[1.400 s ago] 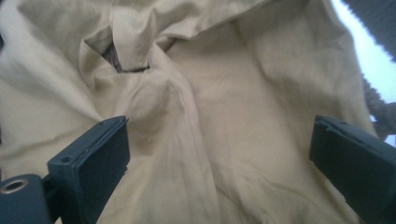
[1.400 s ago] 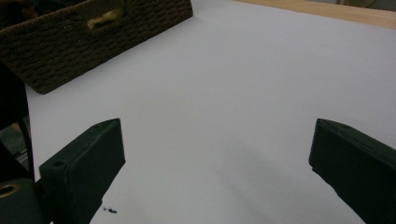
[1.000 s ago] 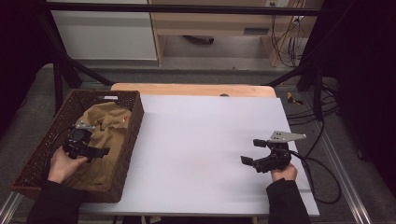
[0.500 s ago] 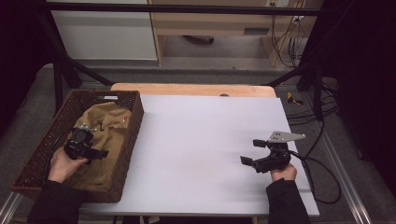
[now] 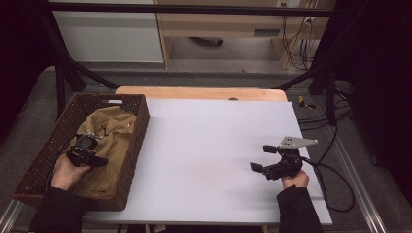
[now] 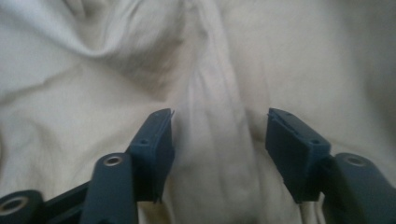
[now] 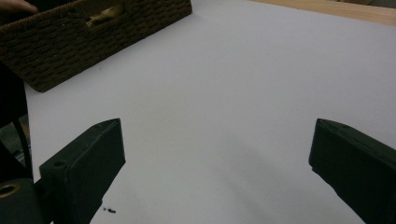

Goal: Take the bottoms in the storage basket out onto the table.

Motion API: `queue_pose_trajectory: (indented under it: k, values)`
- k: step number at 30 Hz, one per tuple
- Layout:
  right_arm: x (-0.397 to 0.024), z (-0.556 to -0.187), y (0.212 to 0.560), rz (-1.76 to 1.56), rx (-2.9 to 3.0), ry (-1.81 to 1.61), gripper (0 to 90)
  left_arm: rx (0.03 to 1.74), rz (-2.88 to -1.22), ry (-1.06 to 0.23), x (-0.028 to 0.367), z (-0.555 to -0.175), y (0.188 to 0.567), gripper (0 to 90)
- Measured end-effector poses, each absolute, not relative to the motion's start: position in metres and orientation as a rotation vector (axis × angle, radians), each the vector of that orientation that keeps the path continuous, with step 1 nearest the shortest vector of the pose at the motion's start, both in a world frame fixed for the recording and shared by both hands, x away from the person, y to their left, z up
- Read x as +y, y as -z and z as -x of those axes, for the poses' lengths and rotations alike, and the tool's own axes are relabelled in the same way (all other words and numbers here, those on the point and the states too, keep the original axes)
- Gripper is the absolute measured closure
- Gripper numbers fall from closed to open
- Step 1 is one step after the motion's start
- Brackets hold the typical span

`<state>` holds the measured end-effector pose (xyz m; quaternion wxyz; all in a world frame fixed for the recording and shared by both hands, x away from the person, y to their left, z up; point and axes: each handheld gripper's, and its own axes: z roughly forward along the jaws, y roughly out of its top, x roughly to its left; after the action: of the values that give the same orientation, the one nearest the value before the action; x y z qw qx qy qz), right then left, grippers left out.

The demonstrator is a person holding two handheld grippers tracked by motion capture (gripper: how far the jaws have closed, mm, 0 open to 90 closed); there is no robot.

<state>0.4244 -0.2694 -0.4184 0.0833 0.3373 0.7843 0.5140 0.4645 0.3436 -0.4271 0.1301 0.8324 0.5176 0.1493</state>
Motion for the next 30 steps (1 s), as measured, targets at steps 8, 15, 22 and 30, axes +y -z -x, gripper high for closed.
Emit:
queue_pose_trajectory:
  k: [8, 15, 22, 30]
  values:
    - [-0.2698, -0.4242, 0.418, -1.006, 2.341, -1.538, 4.2, 1.536, -2.421, -0.402, 0.3437, -0.4646, 0.4268, 59.8]
    - [-0.2698, -0.4242, 0.418, -1.005, 2.341, -1.539, 4.2, 1.558, -2.424, -0.397, 0.3432, -0.4645, 0.4269, 68.2]
    - [-0.2696, -0.4243, 0.4182, -1.006, 2.34, -1.539, 4.2, 1.588, -2.413, -0.385, 0.3429, -0.4646, 0.4265, 76.9]
    - [-0.2699, -0.4242, 0.4179, -1.004, 2.342, -1.539, 4.2, 1.604, -2.408, -0.361, 0.3408, -0.4634, 0.4253, 82.7]
